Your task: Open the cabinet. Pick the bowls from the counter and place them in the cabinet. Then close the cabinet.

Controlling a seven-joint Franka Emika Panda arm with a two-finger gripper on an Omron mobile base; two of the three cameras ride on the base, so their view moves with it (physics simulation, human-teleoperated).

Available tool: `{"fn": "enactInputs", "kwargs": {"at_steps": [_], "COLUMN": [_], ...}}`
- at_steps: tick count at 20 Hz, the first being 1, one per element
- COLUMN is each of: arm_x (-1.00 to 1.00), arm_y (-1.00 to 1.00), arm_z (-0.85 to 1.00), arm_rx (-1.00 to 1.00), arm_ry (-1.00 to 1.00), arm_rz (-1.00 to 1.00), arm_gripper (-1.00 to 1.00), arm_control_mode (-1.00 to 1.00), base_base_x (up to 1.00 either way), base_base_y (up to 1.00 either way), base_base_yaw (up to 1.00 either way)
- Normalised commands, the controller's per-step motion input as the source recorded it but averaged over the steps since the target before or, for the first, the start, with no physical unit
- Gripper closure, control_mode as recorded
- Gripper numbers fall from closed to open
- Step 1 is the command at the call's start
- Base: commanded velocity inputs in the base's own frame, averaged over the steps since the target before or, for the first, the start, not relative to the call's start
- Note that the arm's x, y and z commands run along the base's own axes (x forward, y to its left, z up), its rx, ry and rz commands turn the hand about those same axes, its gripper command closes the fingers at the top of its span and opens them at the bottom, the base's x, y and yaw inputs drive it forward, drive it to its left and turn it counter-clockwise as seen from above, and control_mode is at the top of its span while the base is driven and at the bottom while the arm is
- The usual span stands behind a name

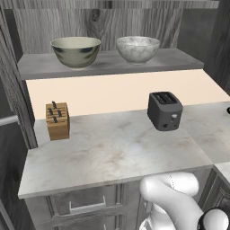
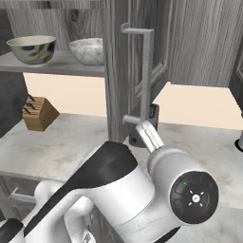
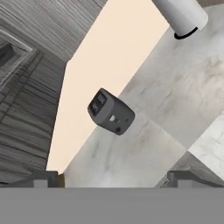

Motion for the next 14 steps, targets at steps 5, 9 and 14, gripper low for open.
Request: {"fn": "enactInputs", "kwargs": {"at_steps": [5,9,14], "arm_x": [0.48,0.89,1.0], "arm_y": [0.74,1.0,1.0], "arm_z": [-0.05,0.0,0.06], "arm_rx": [-0.16,-0.07,-0.09], "arm_ry": [0.03,0.0,0.0], "arm_rz": [-0.1,-0.2,-0.24], "arm_gripper": [-1.0,-1.0,-1.0], "arm_control_mode": [-1.0,-1.0,-1.0], "base_base_x": [0.0,0.0,0.0], "base_base_y": [0.0,0.0,0.0], "base_base_yaw": [0.0,0.0,0.0]}}
